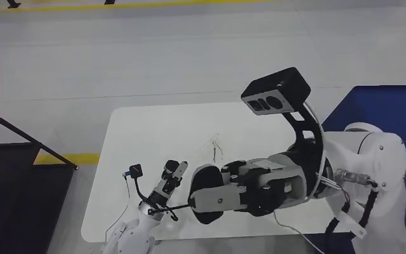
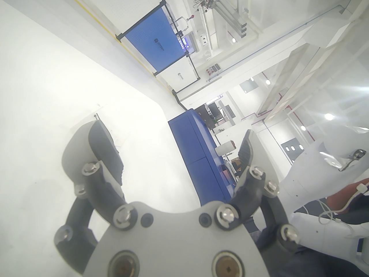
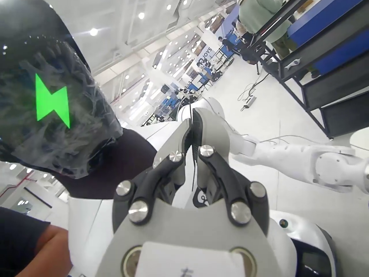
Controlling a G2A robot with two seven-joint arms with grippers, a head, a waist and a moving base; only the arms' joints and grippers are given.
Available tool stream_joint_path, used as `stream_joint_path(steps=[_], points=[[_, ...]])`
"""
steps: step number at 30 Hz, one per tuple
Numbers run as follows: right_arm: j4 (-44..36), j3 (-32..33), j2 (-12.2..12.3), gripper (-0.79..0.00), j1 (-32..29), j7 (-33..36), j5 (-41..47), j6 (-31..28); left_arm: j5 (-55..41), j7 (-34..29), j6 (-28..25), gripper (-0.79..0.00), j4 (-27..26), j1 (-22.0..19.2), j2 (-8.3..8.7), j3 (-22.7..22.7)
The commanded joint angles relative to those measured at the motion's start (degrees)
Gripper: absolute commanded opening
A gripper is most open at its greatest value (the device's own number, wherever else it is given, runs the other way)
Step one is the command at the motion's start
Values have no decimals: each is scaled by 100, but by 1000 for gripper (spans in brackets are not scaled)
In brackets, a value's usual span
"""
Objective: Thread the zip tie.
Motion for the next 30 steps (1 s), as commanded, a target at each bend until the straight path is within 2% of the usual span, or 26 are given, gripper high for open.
stream_joint_path(steps=[1, 8, 13, 21, 24, 30], points=[[330, 175, 22, -785, -45, 7, -53, 34, 0, 0, 0, 0, 0, 0, 0, 0], [2073, 882, 187, -785, -561, 661, -484, 308, 0, 0, 0, 0, 0, 0, 0, 0], [3449, 1363, 306, -785, -1070, 1307, -440, 428, 0, 0, 0, 0, 0, 0, 0, 0], [5423, 1245, 409, -785, -1114, 2665, -826, 382, 0, 0, 0, 0, 0, 0, 0, 0], [5796, 1152, 452, -785, -928, 3163, -1136, 287, 0, 0, 0, 0, 0, 0, 0, 0], [5796, 1152, 452, -785, -928, 3163, -1136, 287, 0, 0, 0, 0, 0, 0, 0, 0]])
